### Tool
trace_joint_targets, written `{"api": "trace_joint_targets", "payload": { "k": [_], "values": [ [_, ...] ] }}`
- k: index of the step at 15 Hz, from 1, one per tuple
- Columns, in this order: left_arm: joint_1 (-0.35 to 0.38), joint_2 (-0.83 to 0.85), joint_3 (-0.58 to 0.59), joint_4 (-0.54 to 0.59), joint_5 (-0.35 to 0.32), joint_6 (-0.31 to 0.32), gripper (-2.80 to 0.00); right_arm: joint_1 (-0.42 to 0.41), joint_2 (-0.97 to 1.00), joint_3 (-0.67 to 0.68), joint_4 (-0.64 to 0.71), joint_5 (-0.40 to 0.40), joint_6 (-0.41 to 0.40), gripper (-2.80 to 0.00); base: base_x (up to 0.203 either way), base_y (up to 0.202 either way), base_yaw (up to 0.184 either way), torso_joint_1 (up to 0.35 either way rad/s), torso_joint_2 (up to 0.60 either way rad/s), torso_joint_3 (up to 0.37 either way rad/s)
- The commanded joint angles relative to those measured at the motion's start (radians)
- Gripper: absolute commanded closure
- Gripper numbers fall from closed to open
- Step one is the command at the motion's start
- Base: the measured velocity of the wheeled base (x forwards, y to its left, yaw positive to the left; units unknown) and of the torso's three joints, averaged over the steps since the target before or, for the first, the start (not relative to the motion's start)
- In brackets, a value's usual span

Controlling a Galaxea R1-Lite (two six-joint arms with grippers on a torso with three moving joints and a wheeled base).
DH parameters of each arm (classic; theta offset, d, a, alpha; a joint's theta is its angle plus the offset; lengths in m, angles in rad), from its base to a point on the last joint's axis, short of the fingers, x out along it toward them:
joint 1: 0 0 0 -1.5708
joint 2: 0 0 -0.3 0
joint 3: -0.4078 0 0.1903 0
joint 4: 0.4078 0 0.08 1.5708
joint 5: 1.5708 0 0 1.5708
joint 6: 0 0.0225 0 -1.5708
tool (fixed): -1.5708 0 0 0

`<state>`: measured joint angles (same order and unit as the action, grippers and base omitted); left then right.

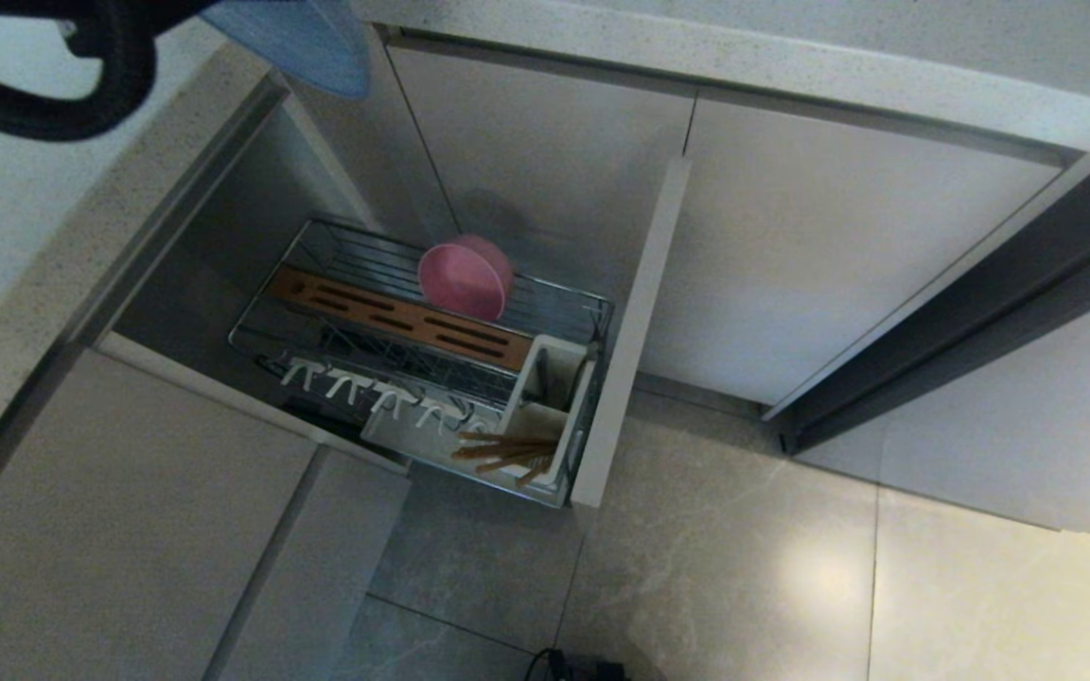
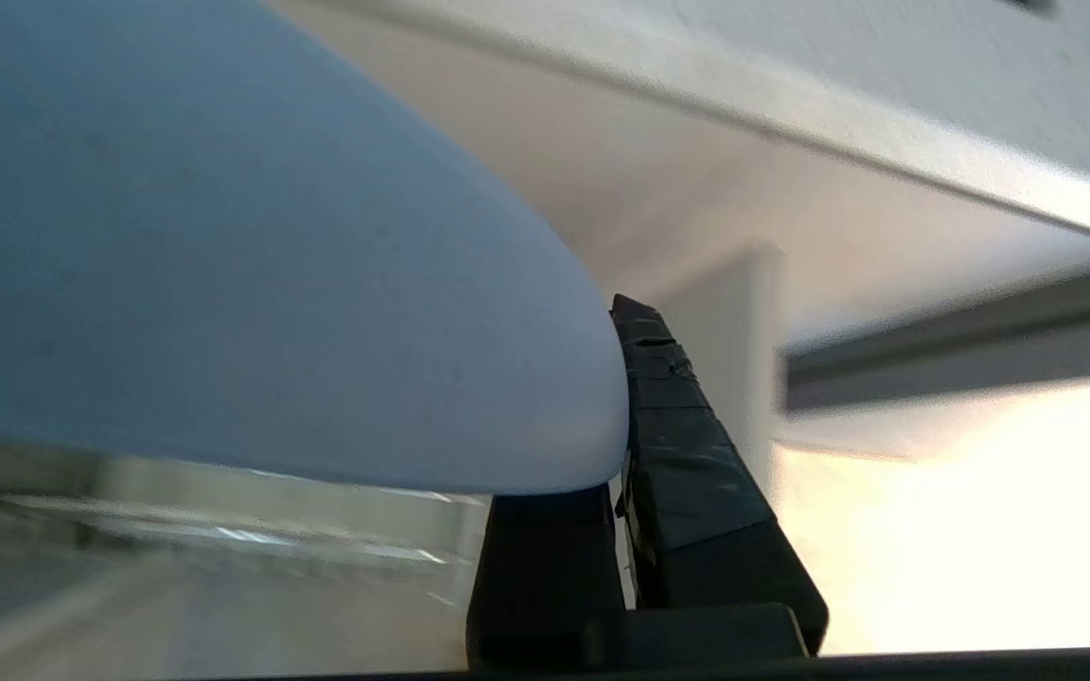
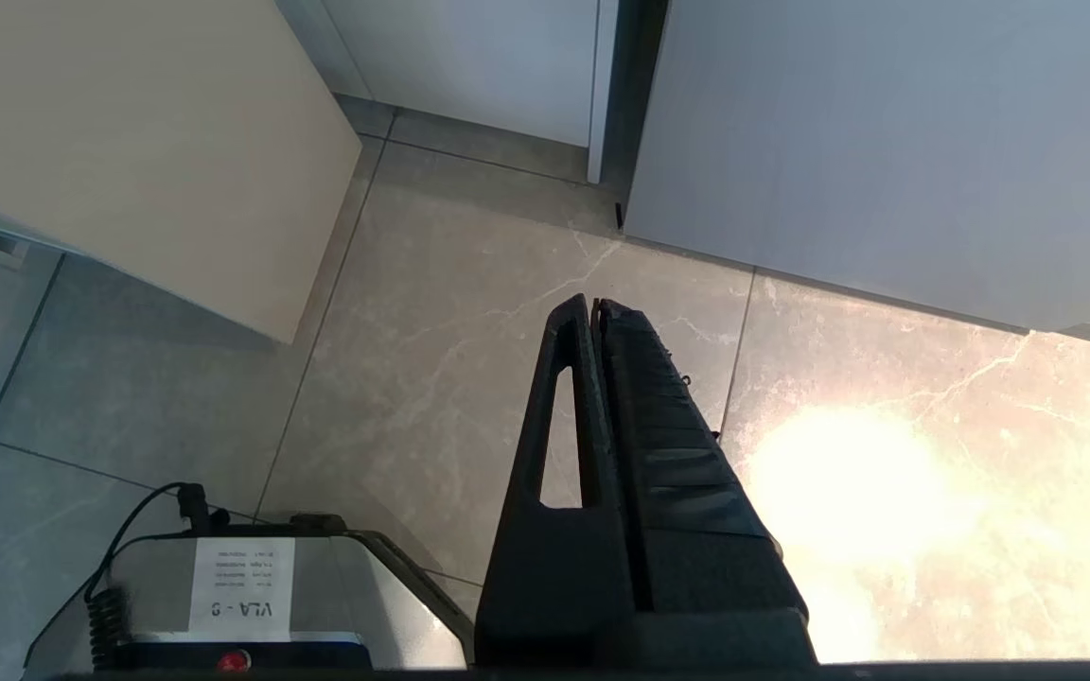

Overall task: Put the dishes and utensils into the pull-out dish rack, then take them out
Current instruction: Take the plate out of the cupboard

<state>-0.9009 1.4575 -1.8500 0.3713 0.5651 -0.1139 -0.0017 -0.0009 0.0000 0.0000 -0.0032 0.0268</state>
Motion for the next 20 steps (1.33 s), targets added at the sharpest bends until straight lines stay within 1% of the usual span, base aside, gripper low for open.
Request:
{"api": "trace_joint_targets", "payload": {
  "k": [1, 3, 4, 6, 10, 11, 13, 16, 18, 20],
  "values": [
    [0.004, -0.016, -0.046, 0.003, 0.037, 0.068, 0.00, 0.000, -0.001, 0.000, 0.000, 0.000, 0.000, 0.00, 0.000, 0.000, 0.000, 0.000, 0.00, 0.000],
    [0.034, -0.024, -0.053, -0.004, 0.082, 0.160, 0.00, 0.000, -0.001, 0.000, 0.000, 0.000, 0.001, 0.00, 0.000, 0.000, 0.000, 0.000, 0.00, 0.000],
    [0.044, -0.028, -0.054, -0.005, 0.091, 0.182, 0.00, 0.000, -0.001, 0.000, 0.000, 0.000, 0.000, 0.00, 0.000, 0.000, 0.000, 0.000, 0.00, 0.000],
    [0.115, -0.038, -0.056, -0.004, 0.100, 0.272, 0.00, 0.000, -0.001, 0.000, 0.000, 0.000, 0.001, 0.00, 0.000, 0.000, 0.000, 0.000, 0.00, 0.000],
    [0.211, -0.051, -0.055, 0.008, 0.119, 0.381, 0.00, 0.000, -0.001, 0.000, 0.000, 0.002, 0.001, 0.00, 0.000, 0.000, 0.000, 0.000, 0.00, 0.000],
    [0.237, -0.052, -0.056, 0.028, 0.116, 0.396, 0.00, 0.000, -0.001, 0.000, 0.000, 0.000, 0.000, 0.00, 0.000, 0.000, 0.000, 0.000, 0.00, 0.000],
    [0.315, -0.054, -0.061, 0.099, 0.103, 0.417, 0.00, 0.000, -0.001, 0.000, 0.000, 0.000, -0.001, 0.00, 0.000, 0.000, 0.000, 0.000, 0.00, 0.000],
    [0.453, -0.059, -0.067, 0.192, 0.060, 0.456, 0.00, 0.000, -0.001, 0.000, 0.000, 0.000, 0.001, 0.00, 0.000, 0.000, 0.000, 0.000, 0.00, 0.000],
    [0.536, -0.071, -0.067, 0.263, 0.018, 0.518, 0.00, 0.000, -0.001, 0.000, 0.000, 0.000, -0.001, 0.00, 0.000, 0.000, 0.000, 0.000, 0.00, 0.000],
    [0.598, -0.084, -0.070, 0.304, -0.020, 0.552, 0.00, 0.000, -0.001, 0.000, 0.000, 0.000, 0.001, 0.00, 0.000, 0.000, 0.000, 0.000, 0.00, 0.000]
  ]
}}
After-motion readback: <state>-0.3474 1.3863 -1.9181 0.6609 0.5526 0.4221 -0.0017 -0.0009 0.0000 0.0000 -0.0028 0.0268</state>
